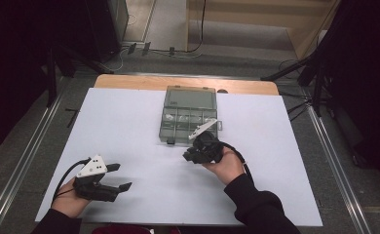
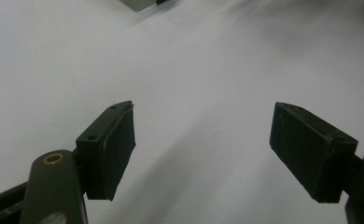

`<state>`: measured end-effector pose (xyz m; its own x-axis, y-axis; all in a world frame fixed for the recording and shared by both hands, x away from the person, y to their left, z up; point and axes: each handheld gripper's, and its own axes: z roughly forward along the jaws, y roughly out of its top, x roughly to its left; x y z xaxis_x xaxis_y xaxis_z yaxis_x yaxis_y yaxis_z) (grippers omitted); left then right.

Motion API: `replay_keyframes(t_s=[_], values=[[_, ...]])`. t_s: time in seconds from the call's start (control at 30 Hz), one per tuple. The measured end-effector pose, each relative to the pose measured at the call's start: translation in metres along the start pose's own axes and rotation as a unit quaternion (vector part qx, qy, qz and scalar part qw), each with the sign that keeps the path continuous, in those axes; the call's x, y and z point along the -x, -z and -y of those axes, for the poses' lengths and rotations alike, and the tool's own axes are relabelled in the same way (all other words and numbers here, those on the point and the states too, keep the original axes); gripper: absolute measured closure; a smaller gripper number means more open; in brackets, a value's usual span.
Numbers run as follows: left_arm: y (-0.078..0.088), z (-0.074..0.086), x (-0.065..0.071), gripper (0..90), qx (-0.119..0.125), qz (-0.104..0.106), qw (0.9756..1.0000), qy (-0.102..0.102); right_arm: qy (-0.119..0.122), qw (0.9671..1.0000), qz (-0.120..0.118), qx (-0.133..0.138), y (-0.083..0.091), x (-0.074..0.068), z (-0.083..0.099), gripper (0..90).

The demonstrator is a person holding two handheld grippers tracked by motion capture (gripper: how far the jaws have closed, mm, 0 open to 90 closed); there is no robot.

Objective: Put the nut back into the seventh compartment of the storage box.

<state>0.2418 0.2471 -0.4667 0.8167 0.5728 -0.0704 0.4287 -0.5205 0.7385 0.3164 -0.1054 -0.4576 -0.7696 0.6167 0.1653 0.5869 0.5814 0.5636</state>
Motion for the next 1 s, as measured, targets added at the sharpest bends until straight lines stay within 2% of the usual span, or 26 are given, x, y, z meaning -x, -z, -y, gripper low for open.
replay_keyframes(t_s=[0.2,0.27,0.37,0.5,0.53,0.67,0.73,1.0], values=[[0.0,0.0,0.0,22.7,0.0,-0.001,1.0,0.0,-0.01,0.999,0.006,0.043,0.027,0.006,-0.003,71.9],[0.0,0.0,0.0,22.7,0.0,-0.001,1.0,0.0,-0.012,0.9988,0.01,0.046,0.031,0.009,-0.002,71.9],[0.0,0.0,0.0,22.7,0.0,-0.002,1.0,0.0,-0.016,0.9987,0.011,0.047,0.034,0.012,-0.001,71.9],[0.001,0.001,0.0,22.7,0.001,-0.004,1.0,0.002,-0.027,0.9981,0.021,0.051,0.038,0.023,0.003,71.9],[0.0,0.0,0.0,22.7,0.001,-0.005,1.0,0.004,-0.036,0.9977,0.025,0.053,0.039,0.029,0.004,71.9],[-0.001,-0.001,0.001,22.7,0.004,-0.006,1.0,0.007,-0.046,0.9971,0.032,0.052,0.039,0.036,0.005,71.9],[-0.001,0.0,0.003,22.7,-0.001,-0.004,1.0,0.002,-0.045,0.9967,0.042,0.053,0.039,0.042,0.004,71.8],[0.001,0.002,0.005,22.7,0.001,-0.006,1.0,0.006,-0.051,0.9953,0.048,0.066,0.043,0.05,-0.002,71.9]])
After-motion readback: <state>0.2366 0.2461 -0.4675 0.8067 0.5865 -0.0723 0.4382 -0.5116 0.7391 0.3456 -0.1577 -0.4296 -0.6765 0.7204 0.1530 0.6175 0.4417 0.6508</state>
